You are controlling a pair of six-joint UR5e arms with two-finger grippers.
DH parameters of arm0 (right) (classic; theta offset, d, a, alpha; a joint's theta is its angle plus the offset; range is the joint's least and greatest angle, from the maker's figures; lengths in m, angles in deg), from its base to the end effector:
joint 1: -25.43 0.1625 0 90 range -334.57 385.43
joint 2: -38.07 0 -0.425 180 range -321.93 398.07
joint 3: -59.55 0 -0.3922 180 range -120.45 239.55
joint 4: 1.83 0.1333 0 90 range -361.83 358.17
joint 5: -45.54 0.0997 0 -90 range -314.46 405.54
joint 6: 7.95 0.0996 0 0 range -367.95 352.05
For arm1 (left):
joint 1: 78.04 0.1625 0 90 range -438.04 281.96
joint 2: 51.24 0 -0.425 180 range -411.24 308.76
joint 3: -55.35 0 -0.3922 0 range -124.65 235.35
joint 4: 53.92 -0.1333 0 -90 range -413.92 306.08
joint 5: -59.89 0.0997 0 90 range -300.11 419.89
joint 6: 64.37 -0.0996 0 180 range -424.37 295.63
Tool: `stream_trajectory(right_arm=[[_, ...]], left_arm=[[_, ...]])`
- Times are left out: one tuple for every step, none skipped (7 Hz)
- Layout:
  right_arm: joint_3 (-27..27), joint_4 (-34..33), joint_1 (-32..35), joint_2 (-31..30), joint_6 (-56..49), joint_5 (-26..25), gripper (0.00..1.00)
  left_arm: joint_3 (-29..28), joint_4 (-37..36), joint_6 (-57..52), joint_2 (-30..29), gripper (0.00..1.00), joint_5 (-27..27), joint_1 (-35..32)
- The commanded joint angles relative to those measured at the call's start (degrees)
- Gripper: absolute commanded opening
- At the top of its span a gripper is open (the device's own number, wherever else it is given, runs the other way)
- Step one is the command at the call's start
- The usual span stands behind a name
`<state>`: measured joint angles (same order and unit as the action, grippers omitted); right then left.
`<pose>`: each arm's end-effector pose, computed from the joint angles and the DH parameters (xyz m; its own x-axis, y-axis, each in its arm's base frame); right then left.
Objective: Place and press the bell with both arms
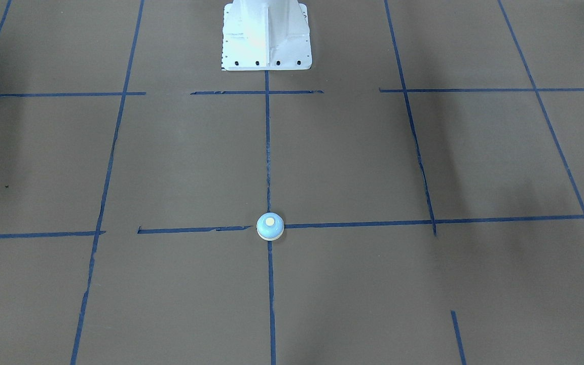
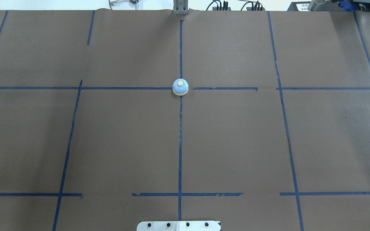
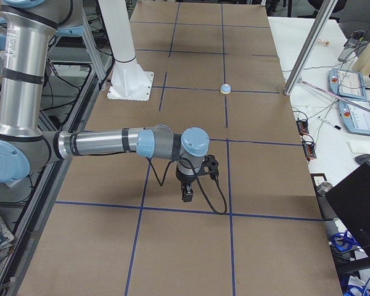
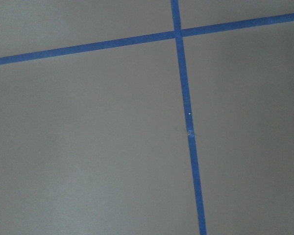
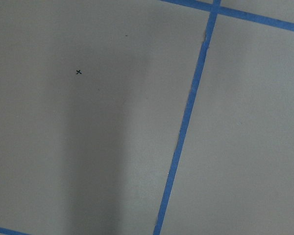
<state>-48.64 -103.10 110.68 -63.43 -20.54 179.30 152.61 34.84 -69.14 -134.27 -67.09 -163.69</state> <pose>0.0312 -0.4024 0.6129 0.6889 -0.2212 0.6903 0.2384 0.9685 0.0723 -0.0399 -0.4433 0.6636 0.7882 0.1334 -0.6007 -0.1419 0.9893 0.0335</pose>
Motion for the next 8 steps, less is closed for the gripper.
stream_trajectory(right_arm=[[0.0,0.02,0.0,0.07,-0.07,0.02,1.0],[0.0,0.02,0.0,0.07,0.02,0.02,1.0],[0.0,0.02,0.0,0.07,0.02,0.1,1.0],[0.08,0.02,0.0,0.07,-0.07,0.1,1.0],[0.08,0.02,0.0,0.07,-0.07,0.02,1.0],[0.17,0.02,0.0,0.07,-0.07,0.1,1.0],[0.17,-0.06,0.0,0.07,0.02,0.1,1.0],[0.26,-0.06,0.0,0.07,0.02,0.02,1.0]], left_arm=[[0.3,0.02,0.02,0.06,1.0,0.51,0.04],[0.21,0.28,0.11,0.06,1.0,0.34,0.04],[0.21,0.63,0.11,0.41,1.0,-1.84,-0.13],[0.13,0.72,0.02,1.03,1.0,-4.91,-0.13],[0.3,0.54,0.02,0.94,1.0,-4.5,-0.22],[0.65,0.46,0.11,0.86,1.0,-4.59,-0.13],[0.65,0.46,0.11,0.86,1.0,-4.59,-0.13],[0.74,0.54,0.11,0.86,1.0,-4.59,-0.13]])
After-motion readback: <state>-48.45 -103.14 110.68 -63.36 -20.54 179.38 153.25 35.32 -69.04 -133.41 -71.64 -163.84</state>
